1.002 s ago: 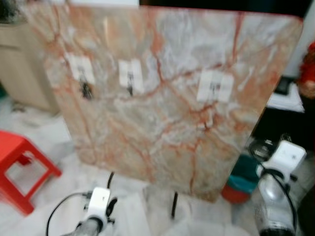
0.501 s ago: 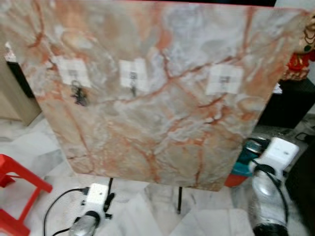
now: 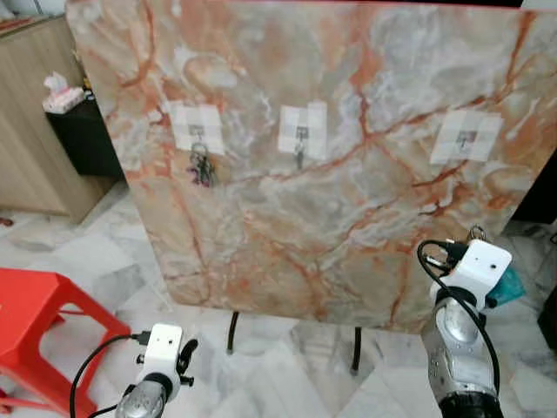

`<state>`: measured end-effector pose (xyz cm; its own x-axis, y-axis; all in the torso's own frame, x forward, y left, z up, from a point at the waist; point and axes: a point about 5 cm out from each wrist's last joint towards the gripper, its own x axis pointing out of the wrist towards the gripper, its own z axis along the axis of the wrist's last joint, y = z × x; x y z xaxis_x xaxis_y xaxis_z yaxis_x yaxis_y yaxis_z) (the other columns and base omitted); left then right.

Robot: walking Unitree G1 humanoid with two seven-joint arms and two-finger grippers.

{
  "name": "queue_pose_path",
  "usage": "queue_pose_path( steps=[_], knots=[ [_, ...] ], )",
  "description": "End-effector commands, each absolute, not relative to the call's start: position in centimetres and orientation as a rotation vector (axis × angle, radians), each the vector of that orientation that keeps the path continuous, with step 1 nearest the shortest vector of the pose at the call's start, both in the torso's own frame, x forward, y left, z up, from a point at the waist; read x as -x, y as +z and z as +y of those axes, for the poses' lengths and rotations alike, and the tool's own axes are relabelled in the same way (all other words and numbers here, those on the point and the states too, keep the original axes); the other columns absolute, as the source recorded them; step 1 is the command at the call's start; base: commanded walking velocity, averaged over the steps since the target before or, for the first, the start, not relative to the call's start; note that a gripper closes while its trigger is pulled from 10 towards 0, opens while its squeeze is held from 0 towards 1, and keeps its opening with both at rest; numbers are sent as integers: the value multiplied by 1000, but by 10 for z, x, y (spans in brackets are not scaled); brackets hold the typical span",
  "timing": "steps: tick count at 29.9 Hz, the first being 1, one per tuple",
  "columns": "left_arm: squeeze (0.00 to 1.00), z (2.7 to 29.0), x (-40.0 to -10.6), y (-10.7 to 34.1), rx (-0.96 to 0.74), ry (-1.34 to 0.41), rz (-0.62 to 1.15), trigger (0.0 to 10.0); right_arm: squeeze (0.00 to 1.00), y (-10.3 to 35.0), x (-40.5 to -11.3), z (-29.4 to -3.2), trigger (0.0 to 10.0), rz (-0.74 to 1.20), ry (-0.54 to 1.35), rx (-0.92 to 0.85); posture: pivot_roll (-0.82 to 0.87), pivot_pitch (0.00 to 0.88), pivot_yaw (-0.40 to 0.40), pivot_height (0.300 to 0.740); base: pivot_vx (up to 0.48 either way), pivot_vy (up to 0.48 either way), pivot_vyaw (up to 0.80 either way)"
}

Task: Hang keys on a hook

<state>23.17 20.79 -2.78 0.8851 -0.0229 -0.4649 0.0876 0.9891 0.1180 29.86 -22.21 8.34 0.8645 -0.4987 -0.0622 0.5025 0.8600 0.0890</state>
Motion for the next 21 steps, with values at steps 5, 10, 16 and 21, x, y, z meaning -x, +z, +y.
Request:
queue_pose_path(
  steps=[5, 10, 16, 21],
  knots=[
    [0, 204, -230, -28, -107, -68, 467, 10000, 0, 93, -303, -231, 10000, 3, -581, -73, -4, 0, -2, 740, 0, 0, 0],
    [0, 204, -230, -27, -92, -68, 460, 10000, 0, 99, -312, -226, 10000, -13, -563, -72, -7, 0, -1, 740, 0, 0, 0],
    [0, 202, -233, -26, -79, -72, 457, 10000, 0, 107, -321, -224, 10000, -26, -545, -70, -13, 0, -2, 740, 0, 0, 0],
    [0, 199, -232, -27, -69, -86, 462, 10000, 0, 107, -322, -221, 10000, -28, -533, -71, -12, 0, -2, 740, 0, 0, 0]
  ],
)
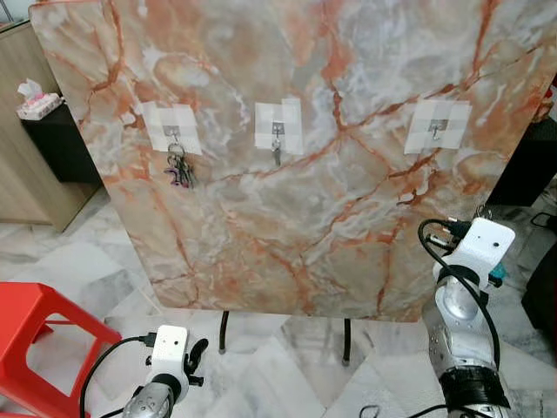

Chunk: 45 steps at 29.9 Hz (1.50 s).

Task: Hang keys on a hook

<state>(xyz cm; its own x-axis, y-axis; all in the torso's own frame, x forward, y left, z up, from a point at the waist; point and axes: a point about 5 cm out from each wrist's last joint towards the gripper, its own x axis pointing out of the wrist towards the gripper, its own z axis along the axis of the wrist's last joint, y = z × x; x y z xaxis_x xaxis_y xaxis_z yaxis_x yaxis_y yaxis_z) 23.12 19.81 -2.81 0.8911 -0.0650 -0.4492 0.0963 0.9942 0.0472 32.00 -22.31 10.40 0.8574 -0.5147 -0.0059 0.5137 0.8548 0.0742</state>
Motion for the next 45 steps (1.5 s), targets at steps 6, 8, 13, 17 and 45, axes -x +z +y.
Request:
queue_pose_path(
  steps=[6, 8, 13, 17, 45],
  knots=[
    [0, 199, -228, -31, -64, -82, 479, 10000, 0, 103, -321, -218, 10000, -19, -520, -85, -10, 0, -4, 740, 0, 0, 0],
    [0, 200, -228, -31, -65, -76, 483, 10000, 0, 102, -321, -217, 10000, -19, -516, -86, -9, 0, -4, 740, 0, 0, 0],
    [0, 201, -228, -30, -67, -69, 476, 10000, 0, 101, -319, -217, 10000, -20, -521, -86, -10, 0, -3, 740, 0, 0, 0],
    [0, 199, -232, -28, -67, -80, 470, 10000, 0, 101, -319, -217, 10000, -25, -514, -84, -11, 0, -2, 740, 0, 0, 0],
    [0, 189, -238, -22, -41, -99, 422, 10000, 0, 102, -320, -217, 10000, -15, -507, -81, -12, 0, -16, 740, 0, 220, -126]
  ],
)
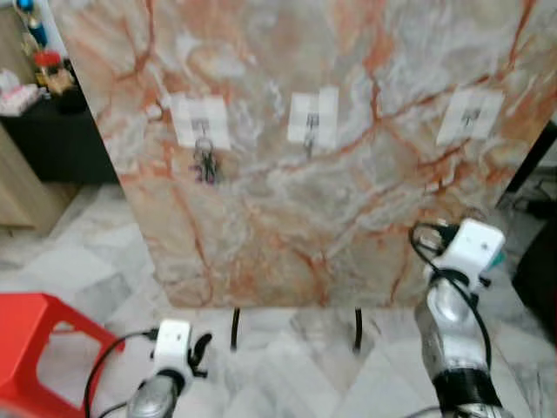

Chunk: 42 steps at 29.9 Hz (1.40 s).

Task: Hang keys on a hook

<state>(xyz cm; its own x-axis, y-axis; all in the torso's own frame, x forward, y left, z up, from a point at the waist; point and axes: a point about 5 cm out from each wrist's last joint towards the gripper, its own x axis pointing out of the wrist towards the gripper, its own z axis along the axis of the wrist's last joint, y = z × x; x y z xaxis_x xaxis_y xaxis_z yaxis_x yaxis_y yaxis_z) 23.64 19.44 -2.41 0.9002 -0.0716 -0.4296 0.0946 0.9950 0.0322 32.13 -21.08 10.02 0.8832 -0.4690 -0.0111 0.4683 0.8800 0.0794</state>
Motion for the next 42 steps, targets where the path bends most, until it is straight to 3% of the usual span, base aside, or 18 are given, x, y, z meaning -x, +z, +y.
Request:
queue_pose_path(
  steps=[1, 13, 17, 32, 42],
  knots=[
    [0, 188, -238, -22, -42, -103, 424, 10000, 0, 102, -320, -218, 10000, -16, -508, -79, -13, 0, -16, 740, 0, 0, 0],
    [0, 187, -236, -25, -57, -124, 442, 10000, 0, 99, -319, -225, 10000, 3, -545, -111, -11, 0, -12, 740, 0, 0, -133],
    [0, 187, -236, -25, -53, -128, 443, 10000, 0, 99, -320, -223, 10000, -3, -539, -125, -8, 0, -13, 740, 312, 0, -800],
    [0, 188, -237, -24, -42, -122, 434, 10000, 0, 100, -322, -220, 10000, -9, -523, -111, -3, 0, -20, 740, 358, 0, 0],
    [0, 190, -229, -27, -42, -119, 432, 10000, 0, 100, -321, -218, 10000, -12, -542, -114, 3, 0, -23, 740, 0, 0, 0]
  ],
)
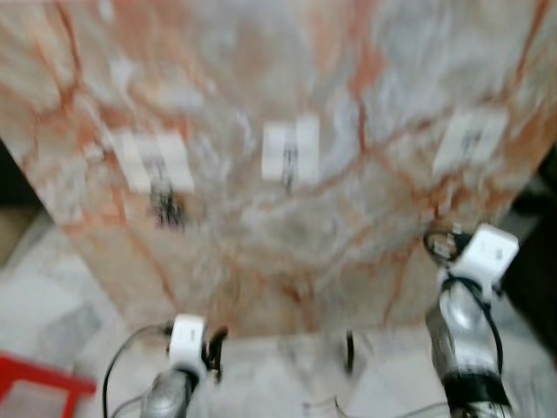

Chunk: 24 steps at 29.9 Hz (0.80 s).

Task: Hang keys on a hook

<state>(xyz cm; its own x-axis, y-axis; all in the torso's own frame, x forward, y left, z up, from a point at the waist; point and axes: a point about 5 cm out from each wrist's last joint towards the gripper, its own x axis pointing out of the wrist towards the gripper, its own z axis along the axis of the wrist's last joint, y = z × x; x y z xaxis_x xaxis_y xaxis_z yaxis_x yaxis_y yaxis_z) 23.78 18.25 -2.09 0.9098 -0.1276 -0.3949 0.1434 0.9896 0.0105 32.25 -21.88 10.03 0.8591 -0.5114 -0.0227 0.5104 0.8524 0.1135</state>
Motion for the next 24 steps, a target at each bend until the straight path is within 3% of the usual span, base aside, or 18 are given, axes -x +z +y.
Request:
queue_pose_path(
  steps=[1, 6, 13, 16, 24],
  knots=[
    [0, 190, -229, -27, -43, -119, 433, 10000, 0, 100, -321, -218, 10000, -14, -543, -114, 3, 0, -23, 740, 0, 0, 0],
    [0, 193, -220, -34, -46, -114, 471, 10000, 0, 103, -320, -223, 10000, -33, -561, -105, 3, 0, -22, 740, 0, 0, 0],
    [0, 213, -211, -41, 18, -7, 530, 10000, 0, 115, -322, -238, 10000, -69, -593, -90, -8, 0, -19, 740, 0, 0, 0],
    [0, 226, -203, -48, -36, 2, 618, 10000, 0, 121, -323, -246, 10000, -89, -609, -63, 1, 0, -16, 740, 0, 0, 0],
    [0, 259, -135, -81, -69, 150, 920, 10000, 0, 124, -325, -252, 10000, -89, -618, -62, -7, 0, -13, 740, 0, 0, 0]
  ],
)
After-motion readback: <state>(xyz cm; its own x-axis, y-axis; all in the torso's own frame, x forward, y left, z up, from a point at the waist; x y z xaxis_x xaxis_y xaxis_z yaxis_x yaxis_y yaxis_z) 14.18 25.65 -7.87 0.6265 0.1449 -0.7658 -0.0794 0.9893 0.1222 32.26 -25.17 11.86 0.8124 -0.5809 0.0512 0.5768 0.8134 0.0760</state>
